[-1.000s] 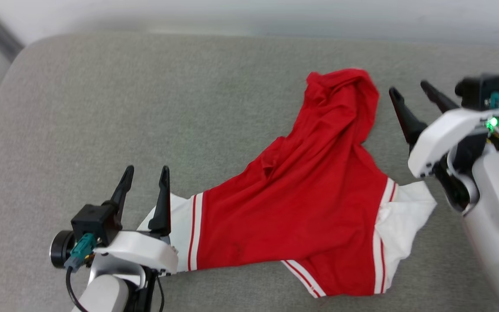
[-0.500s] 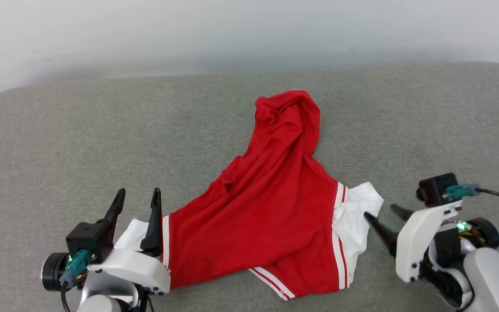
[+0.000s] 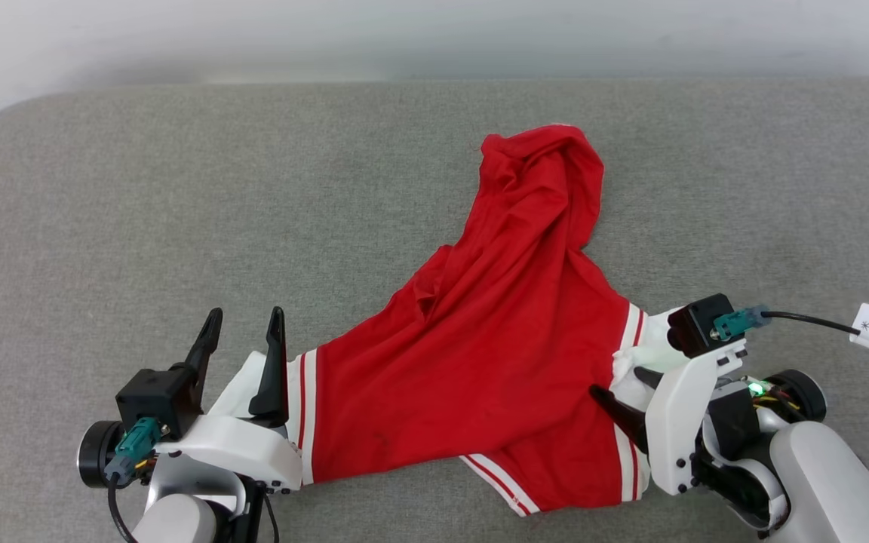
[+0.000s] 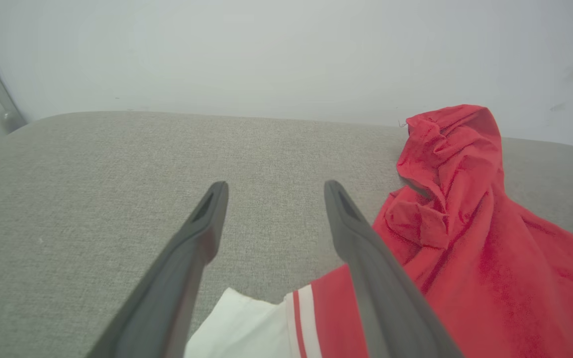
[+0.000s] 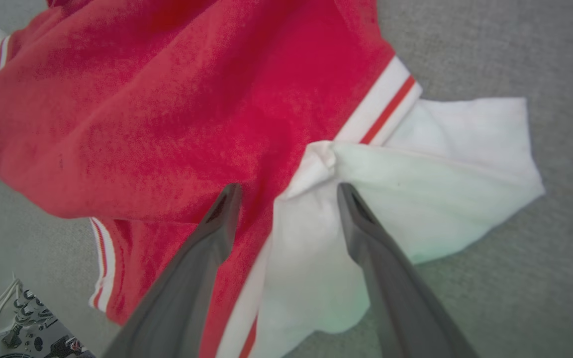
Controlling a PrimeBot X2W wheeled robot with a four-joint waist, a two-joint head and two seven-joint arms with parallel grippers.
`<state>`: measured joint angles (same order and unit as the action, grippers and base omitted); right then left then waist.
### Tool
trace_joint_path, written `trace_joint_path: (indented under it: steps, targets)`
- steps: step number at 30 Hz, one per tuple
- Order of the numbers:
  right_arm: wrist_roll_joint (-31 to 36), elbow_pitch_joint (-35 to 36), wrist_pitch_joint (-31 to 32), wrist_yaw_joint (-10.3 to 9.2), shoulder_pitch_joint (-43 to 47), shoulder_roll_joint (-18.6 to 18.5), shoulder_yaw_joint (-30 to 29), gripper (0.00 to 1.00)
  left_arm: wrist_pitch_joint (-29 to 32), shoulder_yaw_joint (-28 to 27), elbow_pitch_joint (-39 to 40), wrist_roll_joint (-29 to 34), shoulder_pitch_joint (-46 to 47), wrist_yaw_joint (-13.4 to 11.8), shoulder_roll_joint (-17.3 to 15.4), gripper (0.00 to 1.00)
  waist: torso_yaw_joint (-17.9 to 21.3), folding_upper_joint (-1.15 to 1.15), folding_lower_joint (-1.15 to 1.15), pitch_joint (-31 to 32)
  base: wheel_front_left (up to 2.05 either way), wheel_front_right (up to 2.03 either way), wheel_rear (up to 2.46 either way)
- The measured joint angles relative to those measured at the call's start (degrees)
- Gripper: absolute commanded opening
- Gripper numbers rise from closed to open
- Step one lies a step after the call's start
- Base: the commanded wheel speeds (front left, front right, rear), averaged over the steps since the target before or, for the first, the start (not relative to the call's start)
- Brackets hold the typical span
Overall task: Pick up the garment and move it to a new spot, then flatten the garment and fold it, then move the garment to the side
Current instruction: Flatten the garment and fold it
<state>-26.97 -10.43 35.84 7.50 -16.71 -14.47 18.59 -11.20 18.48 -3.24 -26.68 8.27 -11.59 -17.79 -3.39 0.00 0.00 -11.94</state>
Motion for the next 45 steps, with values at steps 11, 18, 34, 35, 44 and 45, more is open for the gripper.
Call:
trace_joint_path:
  steps: [11, 18, 34, 35, 44, 45]
  targets:
    - [2.5, 5.9, -1.3, 0.0, 7.5, 0.8, -13.4, 0.0, -0.9, -0.4, -1.5, -0.7, -0.8, -0.2, -0.2, 1.0, 0.2, 0.0, 0.0, 1.2, 0.0, 0.0, 0.0]
    - [4.0, 6.4, -0.9, 0.0, 16.8, 6.0, -23.9, 0.65, -0.5, -1.3, -1.4, -1.3, -2.5, -1.2, -1.2, 1.0, 0.9, 0.0, 0.0, 2.6, 0.0, 0.0, 0.0]
    - [8.7, 5.7, -23.8, 0.0, 18.9, 10.6, -26.2, 1.0, 6.1, -2.8, -0.5, -2.6, -8.0, -3.8, -5.8, 1.0, 1.1, 0.0, 0.0, 7.7, 0.0, 0.0, 0.0]
    - [9.4, 6.3, -25.0, 0.0, 18.9, 10.6, -26.0, 1.0, 8.0, -2.8, -0.8, -3.0, -8.4, -4.1, -6.4, 1.0, 1.1, 0.0, 0.0, 8.0, 0.0, 0.0, 0.0]
    - [13.0, 13.5, -28.5, 0.0, 19.6, 11.2, -21.5, 1.0, 27.4, -3.0, 0.1, -10.1, -13.3, -3.6, -12.5, 1.0, 3.2, 0.0, 0.0, 9.6, 0.0, 0.0, 0.0]
    - [13.2, 14.5, -28.5, 0.0, 19.7, 11.2, -20.8, 1.0, 29.0, -2.9, 0.3, -10.8, -13.9, -3.5, -13.0, 1.0, 3.5, 0.0, 0.0, 9.6, 0.0, 0.0, 0.0]
